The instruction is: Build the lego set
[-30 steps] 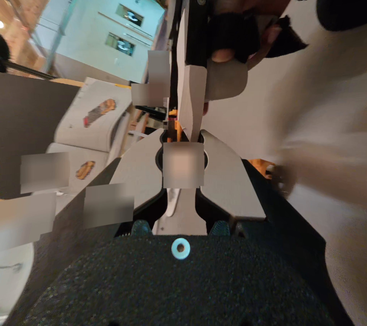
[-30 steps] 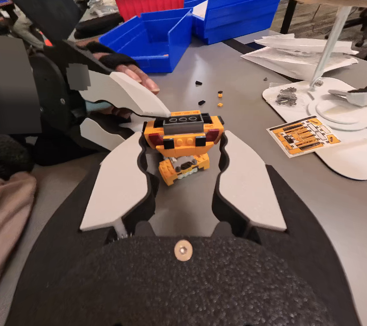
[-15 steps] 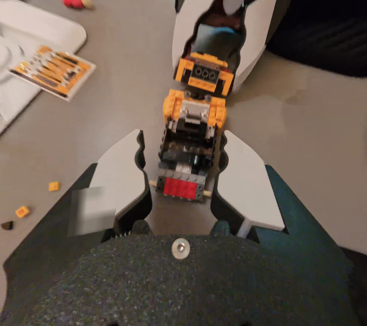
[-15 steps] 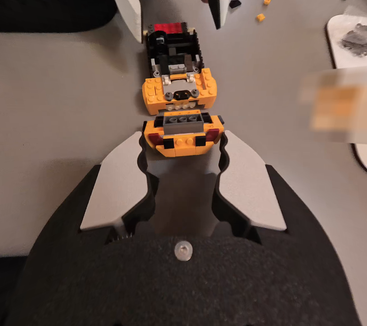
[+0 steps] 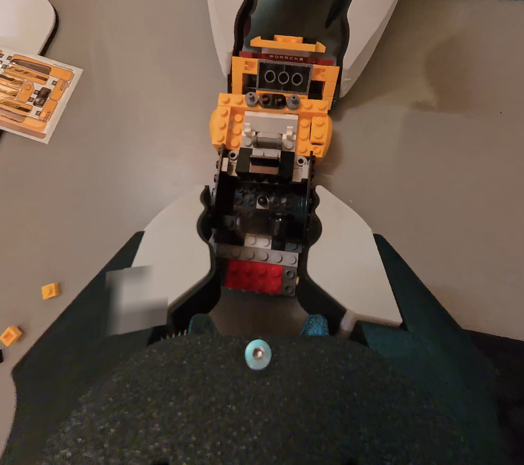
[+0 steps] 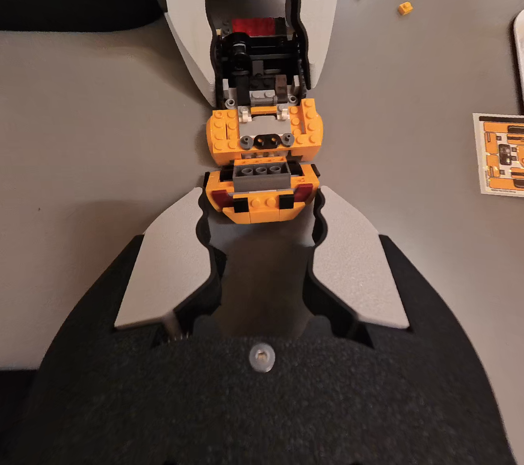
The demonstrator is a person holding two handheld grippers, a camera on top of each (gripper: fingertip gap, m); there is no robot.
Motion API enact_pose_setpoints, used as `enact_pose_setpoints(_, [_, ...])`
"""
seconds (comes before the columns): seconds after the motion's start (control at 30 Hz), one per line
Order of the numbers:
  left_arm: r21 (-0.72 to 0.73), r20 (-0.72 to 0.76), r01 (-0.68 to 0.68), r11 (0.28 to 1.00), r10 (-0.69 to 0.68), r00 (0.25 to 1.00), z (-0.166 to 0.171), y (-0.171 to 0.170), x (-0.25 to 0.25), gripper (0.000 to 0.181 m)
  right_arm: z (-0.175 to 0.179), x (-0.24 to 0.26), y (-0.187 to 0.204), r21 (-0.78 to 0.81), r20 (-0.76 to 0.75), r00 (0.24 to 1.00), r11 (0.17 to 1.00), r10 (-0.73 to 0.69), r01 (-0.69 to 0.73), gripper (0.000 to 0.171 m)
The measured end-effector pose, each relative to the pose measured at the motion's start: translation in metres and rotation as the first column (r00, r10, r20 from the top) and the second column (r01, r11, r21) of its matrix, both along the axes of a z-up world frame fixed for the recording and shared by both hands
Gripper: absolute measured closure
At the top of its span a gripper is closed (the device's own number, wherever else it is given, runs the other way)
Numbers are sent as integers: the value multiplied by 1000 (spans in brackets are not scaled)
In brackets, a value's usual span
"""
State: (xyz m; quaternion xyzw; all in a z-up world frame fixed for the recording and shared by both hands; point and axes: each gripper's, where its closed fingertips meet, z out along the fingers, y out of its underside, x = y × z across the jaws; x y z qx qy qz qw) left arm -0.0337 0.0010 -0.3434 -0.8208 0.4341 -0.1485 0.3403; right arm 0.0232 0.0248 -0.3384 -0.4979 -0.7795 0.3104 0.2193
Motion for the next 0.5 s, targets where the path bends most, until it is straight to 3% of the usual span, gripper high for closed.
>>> enact_pose_setpoints(0.2, [18,58,-4,1000,3,998,4,3,-2,116,-1,2,0,-4,24,999,1000,-21,21,100])
enact_pose_setpoints(0.5, [30,10,33,999,-33,999,2,-1,6,116,-1,5,-2,23,131,987,996,-90,88,101])
